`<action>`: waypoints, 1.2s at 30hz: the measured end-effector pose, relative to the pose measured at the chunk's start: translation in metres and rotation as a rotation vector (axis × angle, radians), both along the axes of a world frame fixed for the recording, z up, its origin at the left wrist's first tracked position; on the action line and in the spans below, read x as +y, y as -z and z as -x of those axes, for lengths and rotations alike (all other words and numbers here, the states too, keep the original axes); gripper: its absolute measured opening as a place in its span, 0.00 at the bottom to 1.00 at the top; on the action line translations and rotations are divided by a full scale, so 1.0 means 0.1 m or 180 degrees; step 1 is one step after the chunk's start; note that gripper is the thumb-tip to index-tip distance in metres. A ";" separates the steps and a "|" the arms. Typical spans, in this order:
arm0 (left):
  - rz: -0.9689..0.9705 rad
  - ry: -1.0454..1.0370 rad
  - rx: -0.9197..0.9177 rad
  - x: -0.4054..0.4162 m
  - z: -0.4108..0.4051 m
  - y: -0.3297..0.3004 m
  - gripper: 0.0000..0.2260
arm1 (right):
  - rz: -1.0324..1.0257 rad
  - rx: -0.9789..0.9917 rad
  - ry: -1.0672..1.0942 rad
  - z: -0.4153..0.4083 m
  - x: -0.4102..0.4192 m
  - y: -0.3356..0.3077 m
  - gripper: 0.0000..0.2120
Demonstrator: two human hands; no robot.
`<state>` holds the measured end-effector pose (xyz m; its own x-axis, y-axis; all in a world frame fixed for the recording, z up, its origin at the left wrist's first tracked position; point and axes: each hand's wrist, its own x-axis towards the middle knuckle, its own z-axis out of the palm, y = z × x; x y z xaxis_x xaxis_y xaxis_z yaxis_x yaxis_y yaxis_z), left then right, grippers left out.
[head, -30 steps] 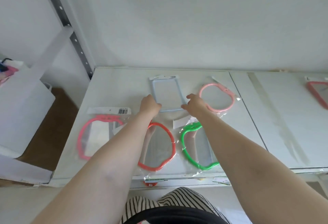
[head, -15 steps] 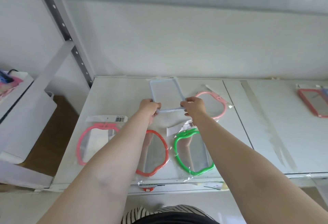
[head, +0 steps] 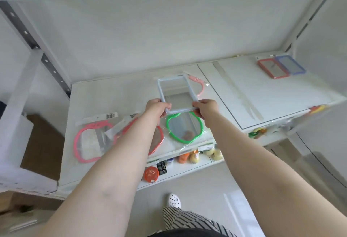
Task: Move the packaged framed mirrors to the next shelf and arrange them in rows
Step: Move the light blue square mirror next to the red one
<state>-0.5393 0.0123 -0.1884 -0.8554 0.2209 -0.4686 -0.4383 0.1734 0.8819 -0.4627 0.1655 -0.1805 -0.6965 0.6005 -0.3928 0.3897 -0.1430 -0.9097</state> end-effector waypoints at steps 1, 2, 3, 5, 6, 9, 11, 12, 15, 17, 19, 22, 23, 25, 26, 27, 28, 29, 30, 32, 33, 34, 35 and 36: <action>-0.0009 0.0082 -0.0021 0.03 -0.14 0.02 0.08 | 0.0027 -0.0005 0.0103 -0.17 0.01 0.00 0.12; -0.0024 0.0162 -0.0046 0.07 -0.27 0.06 0.08 | 0.0021 -0.0068 0.0187 -0.35 0.03 0.01 0.10; -0.0054 0.0235 -0.0090 0.11 -0.40 0.10 0.09 | 0.0002 -0.0146 0.0270 -0.52 0.04 0.02 0.07; -0.0118 0.0383 -0.0200 0.23 -0.65 0.18 0.11 | 0.0002 -0.0258 0.0439 -0.88 0.10 0.03 0.05; -0.0121 0.0472 -0.0238 0.30 -0.78 0.20 0.11 | 0.0027 -0.0301 0.0527 -1.05 0.14 0.04 0.05; -0.0113 0.0752 -0.0295 0.54 -1.11 0.23 0.11 | 0.0110 -0.0314 0.0813 -1.52 0.28 0.05 0.06; -0.0118 0.0960 -0.0318 0.71 -1.32 0.23 0.10 | 0.0178 -0.0274 0.1012 -1.81 0.40 0.07 0.03; -0.0126 0.1056 -0.0323 0.79 -1.41 0.22 0.10 | 0.0170 -0.0274 0.1082 -1.93 0.46 0.07 0.02; -0.0136 0.1288 -0.0354 1.08 -1.71 0.20 0.11 | 0.0155 -0.0345 0.1302 -2.31 0.70 0.11 0.14; -0.0079 0.1444 -0.0373 1.31 -1.93 0.18 0.11 | 0.0218 -0.0294 0.1484 -2.56 0.89 0.13 0.16; 0.0004 0.1587 -0.0362 1.56 -2.15 0.17 0.10 | 0.0203 -0.0267 0.1617 -2.81 1.10 0.16 0.17; 0.0003 0.1715 -0.0399 1.97 -2.49 0.23 0.11 | 0.0139 -0.0274 0.1711 -3.19 1.45 0.22 0.13; -0.0021 0.1747 -0.0433 2.11 -2.61 0.28 0.11 | 0.0127 -0.0268 0.1711 -3.32 1.57 0.24 0.11; -0.0043 0.1759 -0.0513 2.41 -2.86 0.37 0.12 | 0.0120 -0.0315 0.1712 -3.58 1.84 0.28 0.06; -0.0027 0.1750 -0.0531 2.57 -3.00 0.42 0.12 | 0.0119 -0.0361 0.1703 -3.71 1.99 0.29 0.03; -0.0008 0.1732 -0.0525 2.73 -3.14 0.47 0.12 | 0.0116 -0.0387 0.1685 -3.84 2.15 0.32 0.03; 0.0000 0.1704 -0.0520 2.88 -3.27 0.53 0.12 | 0.0125 -0.0404 0.1662 -3.97 2.31 0.35 0.03; 0.0003 0.1669 -0.0527 3.03 -3.40 0.58 0.12 | 0.0134 -0.0403 0.1647 -4.08 2.46 0.39 0.02; 0.0015 0.1639 -0.0531 3.16 -3.51 0.63 0.11 | 0.0140 -0.0436 0.1633 -4.19 2.60 0.41 0.03; 0.0069 0.1632 -0.0506 3.36 -3.70 0.67 0.08 | 0.0157 -0.0513 0.1588 -4.37 2.85 0.45 0.08; 0.0106 0.1633 -0.0477 3.44 -3.77 0.67 0.08 | 0.0177 -0.0517 0.1564 -4.43 2.95 0.46 0.10; 0.0146 0.1620 -0.0442 3.51 -3.82 0.67 0.08 | 0.0210 -0.0505 0.1533 -4.47 3.03 0.48 0.10; 0.0185 0.1599 -0.0403 3.58 -3.84 0.67 0.09 | 0.0253 -0.0480 0.1498 -4.48 3.11 0.50 0.08; 0.0228 0.1573 -0.0367 3.65 -3.83 0.67 0.10 | 0.0286 -0.0467 0.1470 -4.48 3.17 0.51 0.07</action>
